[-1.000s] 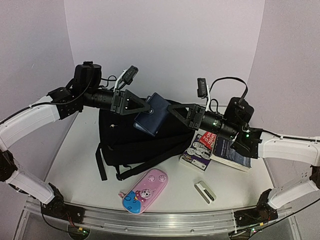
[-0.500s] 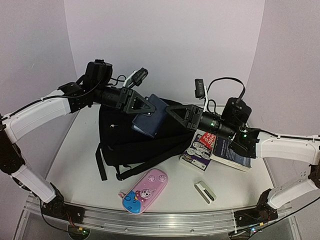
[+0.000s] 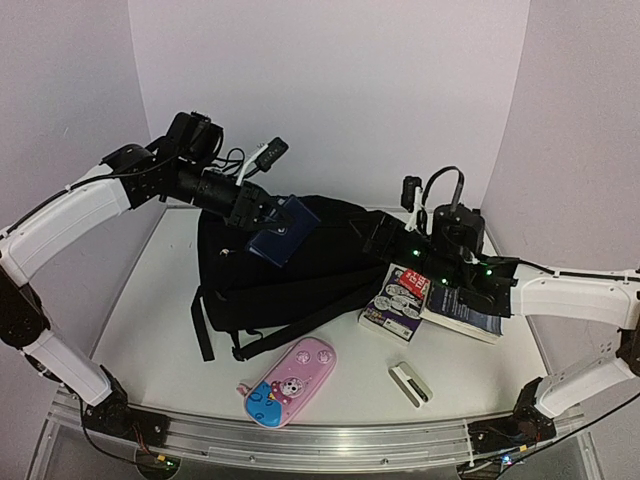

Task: Pack the student bag
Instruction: Pick up the personal item from the center of the board, then adjust the student bag at the center of the board.

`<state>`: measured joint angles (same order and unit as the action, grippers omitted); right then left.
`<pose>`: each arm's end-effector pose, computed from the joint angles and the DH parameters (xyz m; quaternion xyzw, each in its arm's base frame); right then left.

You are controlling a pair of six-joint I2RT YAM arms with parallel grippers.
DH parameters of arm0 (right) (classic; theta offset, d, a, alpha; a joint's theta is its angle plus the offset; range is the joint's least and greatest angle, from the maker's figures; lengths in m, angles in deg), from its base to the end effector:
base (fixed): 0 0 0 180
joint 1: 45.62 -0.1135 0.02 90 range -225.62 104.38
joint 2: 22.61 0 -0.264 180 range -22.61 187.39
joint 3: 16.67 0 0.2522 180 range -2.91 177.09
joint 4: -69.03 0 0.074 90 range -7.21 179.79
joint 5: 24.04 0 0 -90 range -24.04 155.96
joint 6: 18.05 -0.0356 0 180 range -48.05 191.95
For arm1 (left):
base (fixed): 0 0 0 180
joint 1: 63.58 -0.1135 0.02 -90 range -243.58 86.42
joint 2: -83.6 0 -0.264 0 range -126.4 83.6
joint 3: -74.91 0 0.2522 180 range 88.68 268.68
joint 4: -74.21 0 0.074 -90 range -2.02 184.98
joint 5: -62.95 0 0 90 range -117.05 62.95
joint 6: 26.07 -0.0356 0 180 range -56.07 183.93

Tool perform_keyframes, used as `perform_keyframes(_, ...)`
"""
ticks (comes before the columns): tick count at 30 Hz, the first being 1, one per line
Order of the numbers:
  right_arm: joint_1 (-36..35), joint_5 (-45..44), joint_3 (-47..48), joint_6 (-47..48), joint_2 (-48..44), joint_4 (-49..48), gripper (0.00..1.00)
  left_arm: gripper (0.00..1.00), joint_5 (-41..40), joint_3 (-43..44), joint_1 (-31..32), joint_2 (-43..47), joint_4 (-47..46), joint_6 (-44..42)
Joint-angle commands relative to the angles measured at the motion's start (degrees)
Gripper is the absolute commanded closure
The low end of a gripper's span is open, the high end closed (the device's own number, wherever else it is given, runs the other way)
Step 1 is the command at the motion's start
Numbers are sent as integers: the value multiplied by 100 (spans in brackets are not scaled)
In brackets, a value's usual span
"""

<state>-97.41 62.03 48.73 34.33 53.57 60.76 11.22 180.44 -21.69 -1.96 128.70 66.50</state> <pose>0.1962 0.2453 0.3179 -0.0655 0.7194 0.4685 0.5086 0.2239 -0.2305 0.4051 0.4250 0.7361 -0.4349 0.2973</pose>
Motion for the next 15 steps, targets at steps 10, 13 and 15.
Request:
perform_keyframes(10,966,-387,-414,-923,890,765,15,100,-812,373,6,183,742,-1179)
perform_keyframes(13,1058,-347,-276,-533,1131,692,21,100,-838,384,5,231,767,-1193)
perform_keyframes(15,1125,-320,-227,-289,1232,617,25,100,-946,396,11,253,816,-1253)
